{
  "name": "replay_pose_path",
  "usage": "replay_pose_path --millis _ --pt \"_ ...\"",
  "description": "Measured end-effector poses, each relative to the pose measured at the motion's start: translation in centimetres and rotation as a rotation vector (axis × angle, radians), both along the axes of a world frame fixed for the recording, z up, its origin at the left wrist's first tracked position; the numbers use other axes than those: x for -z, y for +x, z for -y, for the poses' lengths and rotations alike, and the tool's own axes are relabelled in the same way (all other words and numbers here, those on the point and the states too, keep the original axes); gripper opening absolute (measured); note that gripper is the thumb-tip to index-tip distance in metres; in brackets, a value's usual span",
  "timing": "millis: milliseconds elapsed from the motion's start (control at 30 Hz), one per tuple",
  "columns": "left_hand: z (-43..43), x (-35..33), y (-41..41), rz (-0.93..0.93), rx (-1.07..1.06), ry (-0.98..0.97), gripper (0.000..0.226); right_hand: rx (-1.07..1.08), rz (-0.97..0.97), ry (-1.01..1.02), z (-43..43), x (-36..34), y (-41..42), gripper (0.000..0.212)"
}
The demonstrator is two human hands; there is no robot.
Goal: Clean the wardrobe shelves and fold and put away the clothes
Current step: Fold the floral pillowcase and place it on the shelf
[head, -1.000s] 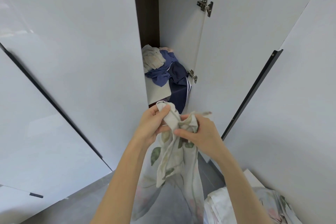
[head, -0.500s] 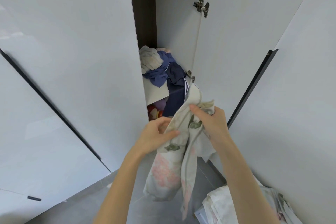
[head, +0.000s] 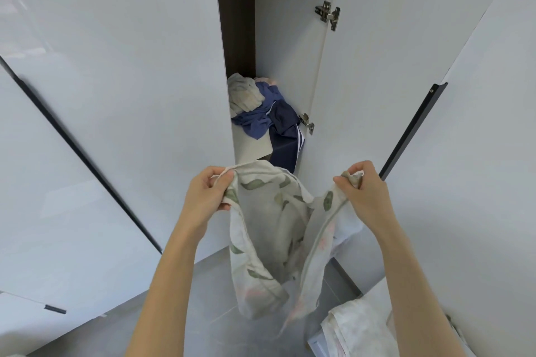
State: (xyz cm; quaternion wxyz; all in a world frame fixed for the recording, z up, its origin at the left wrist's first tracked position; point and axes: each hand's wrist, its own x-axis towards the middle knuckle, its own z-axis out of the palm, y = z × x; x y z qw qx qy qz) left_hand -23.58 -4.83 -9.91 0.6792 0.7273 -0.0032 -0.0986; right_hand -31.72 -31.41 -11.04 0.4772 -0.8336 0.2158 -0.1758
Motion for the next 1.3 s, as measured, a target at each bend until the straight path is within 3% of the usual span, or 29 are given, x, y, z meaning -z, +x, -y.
replay_pose_path --millis 100,200,467,667,733,833,967,1067,1200,1300 --pt "-0.3 0.4 -0.1 0.041 -0.008 -0.006 0.023 0.011 0.004 -0.123 0.2 0.0 -0.5 0.023" --pt "-0.2 0.4 -0.2 0.108 0.085 0.044 0.014 -0.036 0.015 -0.191 -0.1 -0.3 -0.7 0.020" --pt "2.3 0.8 -2.1 -0.048 0.418 0.077 0.016 -0.269 0.032 0.141 -3.7 -0.8 0.0 0.005" --pt "2.4 0.3 -2.7 -0.026 0.689 -0.041 0.059 -0.351 -0.030 0.198 -4.4 -0.7 0.2 0.024" --pt "2.7 0.4 -2.6 0.033 0.670 0.010 0.057 -0.356 -0.040 0.191 -4.3 -0.9 0.1 0.026" --pt "3.5 0.8 -2.6 0.189 0.522 0.195 0.033 -0.323 -0.033 0.248 -4.4 -1.2 -0.3 0.014" --pt "4.5 1.2 -3.1 0.143 0.443 0.177 0.024 -0.266 0.056 0.162 -4.4 -1.5 -0.7 0.004" --pt "5.0 1.7 -3.5 0.281 0.462 0.276 0.017 -0.229 0.134 0.116 -4.4 -1.9 -1.0 0.006" --pt "6.1 2.0 -3.8 0.292 0.427 0.201 0.008 -0.242 0.120 0.193 -4.8 -2.0 -1.2 0.007" --pt "6.7 2.1 -3.8 0.266 0.378 0.169 0.014 -0.276 0.068 0.278 -4.9 -2.0 -1.5 0.016"
